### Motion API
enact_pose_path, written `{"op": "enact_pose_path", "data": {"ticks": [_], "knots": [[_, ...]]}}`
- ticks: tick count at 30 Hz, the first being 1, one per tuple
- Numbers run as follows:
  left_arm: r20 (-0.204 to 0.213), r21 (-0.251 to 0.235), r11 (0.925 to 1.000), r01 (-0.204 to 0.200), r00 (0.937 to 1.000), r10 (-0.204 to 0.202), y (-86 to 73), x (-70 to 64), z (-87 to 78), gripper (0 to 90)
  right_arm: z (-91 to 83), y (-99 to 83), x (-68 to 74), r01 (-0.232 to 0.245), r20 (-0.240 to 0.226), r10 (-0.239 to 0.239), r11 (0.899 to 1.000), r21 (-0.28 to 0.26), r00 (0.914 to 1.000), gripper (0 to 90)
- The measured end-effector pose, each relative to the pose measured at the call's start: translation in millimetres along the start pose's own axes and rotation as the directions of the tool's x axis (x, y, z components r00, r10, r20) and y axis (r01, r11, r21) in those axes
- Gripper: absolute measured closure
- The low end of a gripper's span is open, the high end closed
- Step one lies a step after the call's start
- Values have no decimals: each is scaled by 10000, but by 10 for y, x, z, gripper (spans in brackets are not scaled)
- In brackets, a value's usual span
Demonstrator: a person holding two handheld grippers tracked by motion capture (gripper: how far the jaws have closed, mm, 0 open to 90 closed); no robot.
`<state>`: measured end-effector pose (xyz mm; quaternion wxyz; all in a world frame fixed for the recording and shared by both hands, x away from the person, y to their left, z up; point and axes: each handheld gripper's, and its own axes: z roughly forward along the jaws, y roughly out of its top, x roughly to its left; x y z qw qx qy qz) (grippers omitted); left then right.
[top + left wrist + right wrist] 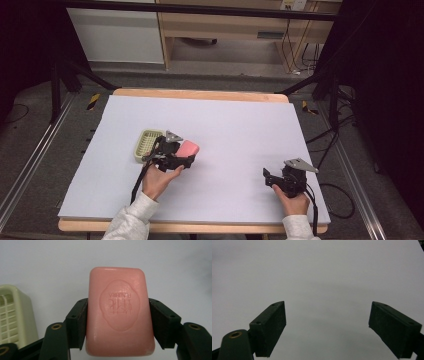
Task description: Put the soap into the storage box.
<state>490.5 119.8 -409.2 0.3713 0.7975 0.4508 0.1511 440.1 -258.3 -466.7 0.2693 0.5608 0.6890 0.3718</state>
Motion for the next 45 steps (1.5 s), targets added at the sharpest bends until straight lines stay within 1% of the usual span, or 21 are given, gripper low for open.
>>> {"op": "enact_pose_path", "data": {"ticks": [4,8,11,12,14,15,16,17,18,20,22,25,26,28,30,32,34,35,38,41,45], "knots": [[-81,-65,10000,49,10000,-49,1,51,-52,370,2,-2,-3,-11,-1,11,10000,23,10000,146],[-215,-129,9998,123,9997,-126,-1,154,-120,371,3,-2,-1,27,14,-27,10000,5,10000,146],[-328,-239,9994,256,9991,-264,-9,255,-173,371,0,-1,-2,-15,4,15,10000,11,10000,146],[-328,-239,9994,256,9991,-264,-9,255,-173,371,0,-1,-2,-15,4,15,10000,11,10000,146],[-408,-300,9990,343,9985,-356,-12,309,-200,371,-2,0,-5,-4,28,4,10000,-15,10000,146],[-504,-324,9986,408,9978,-424,-12,362,-230,371,-2,-1,-3,-33,5,33,10000,16,10000,146],[-504,-324,9986,408,9978,-424,-12,362,-230,371,-2,-1,-3,-33,5,33,10000,16,10000,146],[-609,-369,9982,474,9969,-496,-14,414,-259,371,1,-2,-2,-7,27,7,10000,15,10000,146],[-609,-369,9982,474,9969,-496,-14,414,-259,371,1,-2,-2,-7,27,7,10000,15,10000,146],[-721,-361,9979,537,9958,-562,-16,469,-283,371,5,-1,-2,-33,3,33,10000,33,10000,146],[-829,-434,9967,686,9940,-720,-21,537,-306,371,6,-2,0,5,16,-5,10000,34,10000,146],[-995,-430,9959,793,9915,-833,-25,609,-307,371,9,-2,-1,4,28,-5,10000,38,10000,146],[-995,-430,9959,793,9915,-833,-25,609,-307,371,9,-2,-1,4,28,-5,10000,38,10000,146],[-1060,-391,9958,828,9906,-866,-31,658,-307,371,13,-3,7,-10,14,10,10000,69,10000,146],[-1112,-449,9946,934,9890,-979,-40,690,-307,371,16,-3,10,4,-20,-4,10000,76,10000,146],[-1236,-373,9955,874,9881,-914,-45,722,-310,371,23,-3,15,76,20,-76,9999,106,10000,146],[-1219,-413,9946,954,9875,-998,-50,759,-316,371,23,-2,19,118,5,-118,9999,93,9999,146],[-1157,-468,9931,1076,9869,-1124,-56,794,-319,371,23,-1,18,87,31,-87,9999,87,10000,146],[-1199,-444,9929,1107,9861,-1153,-65,824,-313,371,23,-2,16,74,44,-74,9999,90,10000,146],[-1265,-446,9913,1235,9836,-1282,-81,885,-293,371,27,-4,21,112,40,-112,9999,102,9999,146],[-1298,-450,9909,1268,9828,-1316,-109,928,-270,371,27,-5,23,115,21,-116,9999,118,9999,146]]}}
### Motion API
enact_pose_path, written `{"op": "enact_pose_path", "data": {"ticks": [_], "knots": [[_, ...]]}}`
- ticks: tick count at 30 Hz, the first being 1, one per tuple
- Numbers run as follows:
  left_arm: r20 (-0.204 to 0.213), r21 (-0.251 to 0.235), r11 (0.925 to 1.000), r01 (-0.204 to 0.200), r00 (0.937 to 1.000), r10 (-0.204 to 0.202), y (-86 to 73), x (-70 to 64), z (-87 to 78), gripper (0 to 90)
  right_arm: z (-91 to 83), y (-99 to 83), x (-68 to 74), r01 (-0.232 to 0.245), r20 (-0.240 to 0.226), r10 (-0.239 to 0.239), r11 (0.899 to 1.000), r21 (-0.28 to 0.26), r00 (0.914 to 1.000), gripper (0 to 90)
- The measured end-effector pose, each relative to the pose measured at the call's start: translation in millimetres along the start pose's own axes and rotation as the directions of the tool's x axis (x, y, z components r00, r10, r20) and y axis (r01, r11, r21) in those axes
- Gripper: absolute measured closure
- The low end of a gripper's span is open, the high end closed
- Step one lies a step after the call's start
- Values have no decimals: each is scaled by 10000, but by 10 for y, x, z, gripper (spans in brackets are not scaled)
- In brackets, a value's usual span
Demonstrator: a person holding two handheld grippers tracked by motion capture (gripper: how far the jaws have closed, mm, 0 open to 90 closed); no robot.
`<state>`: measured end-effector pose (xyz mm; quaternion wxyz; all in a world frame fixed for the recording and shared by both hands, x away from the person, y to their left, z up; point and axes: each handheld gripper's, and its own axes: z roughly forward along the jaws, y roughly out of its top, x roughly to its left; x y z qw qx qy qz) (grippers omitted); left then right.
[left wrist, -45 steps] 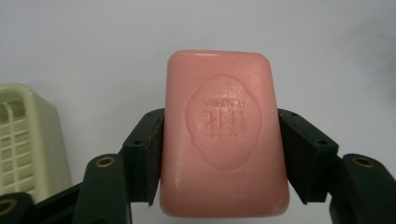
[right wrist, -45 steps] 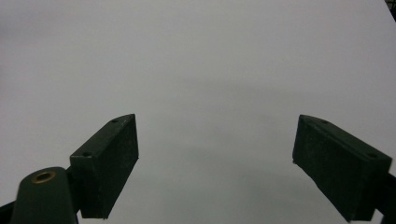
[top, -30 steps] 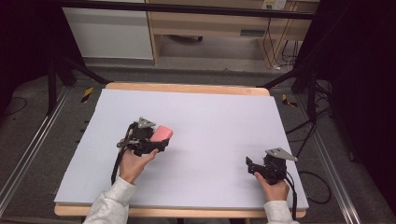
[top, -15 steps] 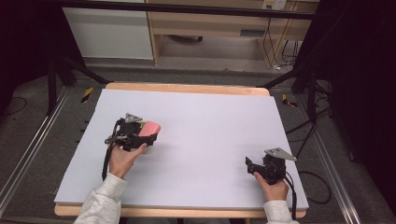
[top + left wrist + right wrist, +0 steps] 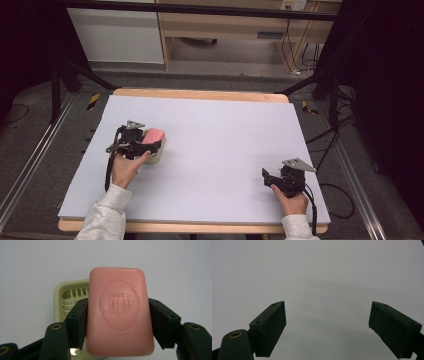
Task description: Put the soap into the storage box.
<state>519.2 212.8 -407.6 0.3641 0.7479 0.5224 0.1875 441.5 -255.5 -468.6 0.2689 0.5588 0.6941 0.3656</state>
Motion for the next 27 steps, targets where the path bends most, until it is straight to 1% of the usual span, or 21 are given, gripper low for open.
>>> {"op": "enact_pose_path", "data": {"ticks": [3,8,9,13,15,23,27], "knots": [[-73,97,10000,-3,10000,4,-17,25,20,371,2,-1,-3,-28,14,28,10000,-14,10000,146],[-134,32,9999,114,9998,-113,-27,57,20,371,5,-1,-6,10,24,-10,10000,-7,10000,146],[-192,51,10000,68,9998,-67,-28,75,16,371,5,-3,-9,2,27,-2,10000,-16,10000,146],[-245,60,9998,167,9996,-165,-30,108,26,371,-2,-1,-11,-85,-4,85,10000,-35,10000,145],[-330,77,9999,147,9994,-144,-37,123,36,371,-2,-2,-9,-59,1,59,10000,-50,10000,146],[-456,160,9996,245,9987,-238,-46,171,93,371,9,-2,0,12,14,-12,10000,18,10000,146],[-491,220,9994,281,9984,-270,-43,182,153,371,8,-1,5,58,19,-58,10000,4,10000,146]]}}
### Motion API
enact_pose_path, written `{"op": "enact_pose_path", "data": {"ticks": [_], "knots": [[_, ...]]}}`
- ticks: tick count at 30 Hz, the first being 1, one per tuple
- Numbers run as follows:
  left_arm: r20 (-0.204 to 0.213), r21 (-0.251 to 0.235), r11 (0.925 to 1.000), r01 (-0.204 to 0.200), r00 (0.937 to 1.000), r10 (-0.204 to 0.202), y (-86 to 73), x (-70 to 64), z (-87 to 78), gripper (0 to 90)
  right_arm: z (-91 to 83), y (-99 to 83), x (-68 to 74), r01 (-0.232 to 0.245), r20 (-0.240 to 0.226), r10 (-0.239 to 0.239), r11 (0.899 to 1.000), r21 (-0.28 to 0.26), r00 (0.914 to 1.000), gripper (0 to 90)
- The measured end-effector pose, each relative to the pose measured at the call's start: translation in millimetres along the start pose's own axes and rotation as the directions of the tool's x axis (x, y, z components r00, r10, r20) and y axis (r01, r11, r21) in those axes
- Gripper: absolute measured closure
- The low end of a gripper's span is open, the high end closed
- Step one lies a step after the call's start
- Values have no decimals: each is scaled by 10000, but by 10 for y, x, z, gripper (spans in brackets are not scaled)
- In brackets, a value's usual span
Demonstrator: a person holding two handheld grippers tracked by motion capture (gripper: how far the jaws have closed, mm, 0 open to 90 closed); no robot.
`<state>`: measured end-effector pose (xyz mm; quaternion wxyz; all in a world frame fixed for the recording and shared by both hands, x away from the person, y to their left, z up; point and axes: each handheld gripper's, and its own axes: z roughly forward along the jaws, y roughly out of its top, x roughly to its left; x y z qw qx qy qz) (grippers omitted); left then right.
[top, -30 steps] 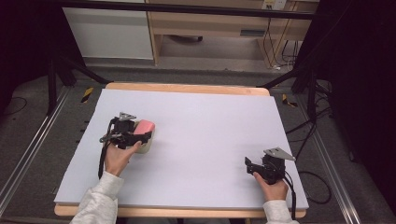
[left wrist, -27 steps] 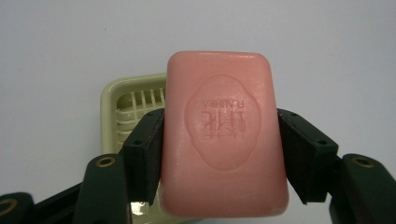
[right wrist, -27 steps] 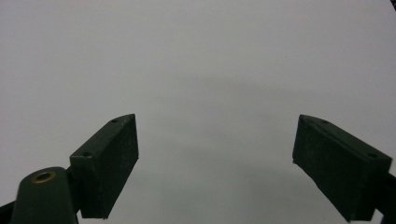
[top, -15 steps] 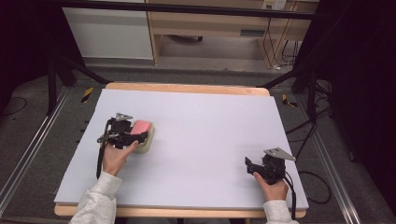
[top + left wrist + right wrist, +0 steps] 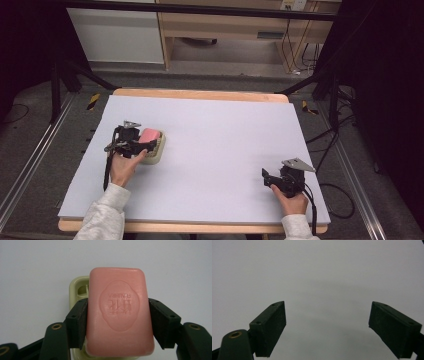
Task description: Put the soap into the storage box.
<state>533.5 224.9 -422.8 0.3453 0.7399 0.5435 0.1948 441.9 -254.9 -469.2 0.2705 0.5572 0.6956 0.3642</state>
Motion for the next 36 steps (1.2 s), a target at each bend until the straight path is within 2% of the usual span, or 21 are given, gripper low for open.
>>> {"op": "enact_pose_path", "data": {"ticks": [7,25,36], "knots": [[-75,86,9999,83,9999,-83,6,32,70,371,7,2,6,-26,-11,26,10000,27,10000,146],[-327,419,9991,15,9995,-2,-41,44,212,371,8,4,8,-21,-26,21,10000,22,10000,146],[-380,534,9986,53,9993,-33,-61,52,242,371,8,5,8,-21,-33,22,10000,28,10000,146]]}}
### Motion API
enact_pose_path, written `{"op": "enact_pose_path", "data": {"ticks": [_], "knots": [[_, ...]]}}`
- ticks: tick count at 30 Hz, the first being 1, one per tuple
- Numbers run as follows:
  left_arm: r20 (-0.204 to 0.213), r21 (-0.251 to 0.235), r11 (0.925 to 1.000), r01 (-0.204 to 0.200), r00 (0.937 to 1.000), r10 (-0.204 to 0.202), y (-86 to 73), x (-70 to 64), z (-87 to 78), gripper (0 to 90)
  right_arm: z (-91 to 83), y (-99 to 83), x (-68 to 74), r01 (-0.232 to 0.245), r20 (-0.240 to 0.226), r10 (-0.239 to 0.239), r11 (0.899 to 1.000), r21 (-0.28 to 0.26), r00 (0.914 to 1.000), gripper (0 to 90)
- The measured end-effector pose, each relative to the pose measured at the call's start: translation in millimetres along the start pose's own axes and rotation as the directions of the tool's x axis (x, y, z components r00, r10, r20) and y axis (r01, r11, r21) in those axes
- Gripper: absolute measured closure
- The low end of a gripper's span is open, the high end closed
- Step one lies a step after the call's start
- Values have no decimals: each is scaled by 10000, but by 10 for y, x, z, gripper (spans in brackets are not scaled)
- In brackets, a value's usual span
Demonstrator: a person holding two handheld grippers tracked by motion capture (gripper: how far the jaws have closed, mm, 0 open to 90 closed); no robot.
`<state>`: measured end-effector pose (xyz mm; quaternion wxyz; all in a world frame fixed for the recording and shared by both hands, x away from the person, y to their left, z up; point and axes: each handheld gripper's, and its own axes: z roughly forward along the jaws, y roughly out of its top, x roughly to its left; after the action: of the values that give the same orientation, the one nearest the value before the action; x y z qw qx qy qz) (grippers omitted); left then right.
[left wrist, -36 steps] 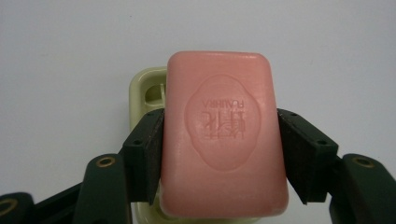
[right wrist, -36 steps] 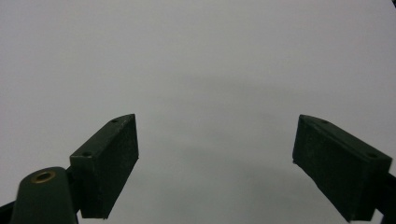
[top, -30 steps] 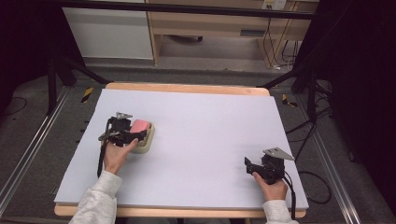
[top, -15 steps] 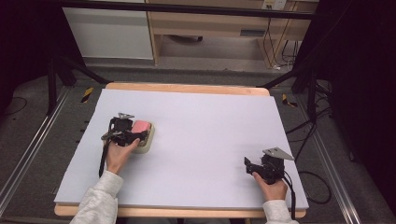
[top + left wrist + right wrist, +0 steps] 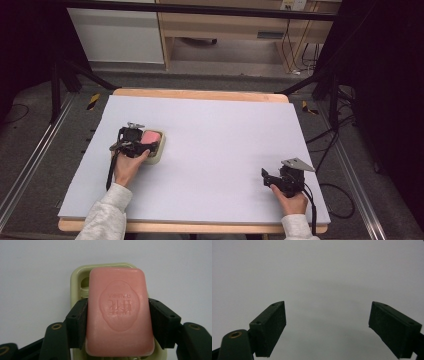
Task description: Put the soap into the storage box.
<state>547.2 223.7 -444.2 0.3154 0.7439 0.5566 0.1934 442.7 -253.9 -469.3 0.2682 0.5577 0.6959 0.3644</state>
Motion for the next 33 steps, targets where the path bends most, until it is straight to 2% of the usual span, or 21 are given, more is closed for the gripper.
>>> {"op": "enact_pose_path", "data": {"ticks": [25,28,33], "knots": [[-173,191,9998,-10,9998,13,-23,-31,66,368,-1,0,1,39,-49,-39,10000,5,10000,146],[-171,-56,10000,-25,9999,24,-18,-25,39,368,-2,1,1,50,-55,-50,10000,-8,10000,146],[7,-689,9974,185,9998,-184,5,-5,-69,359,-2,1,3,43,-60,-43,10000,-5,10000,146]]}}
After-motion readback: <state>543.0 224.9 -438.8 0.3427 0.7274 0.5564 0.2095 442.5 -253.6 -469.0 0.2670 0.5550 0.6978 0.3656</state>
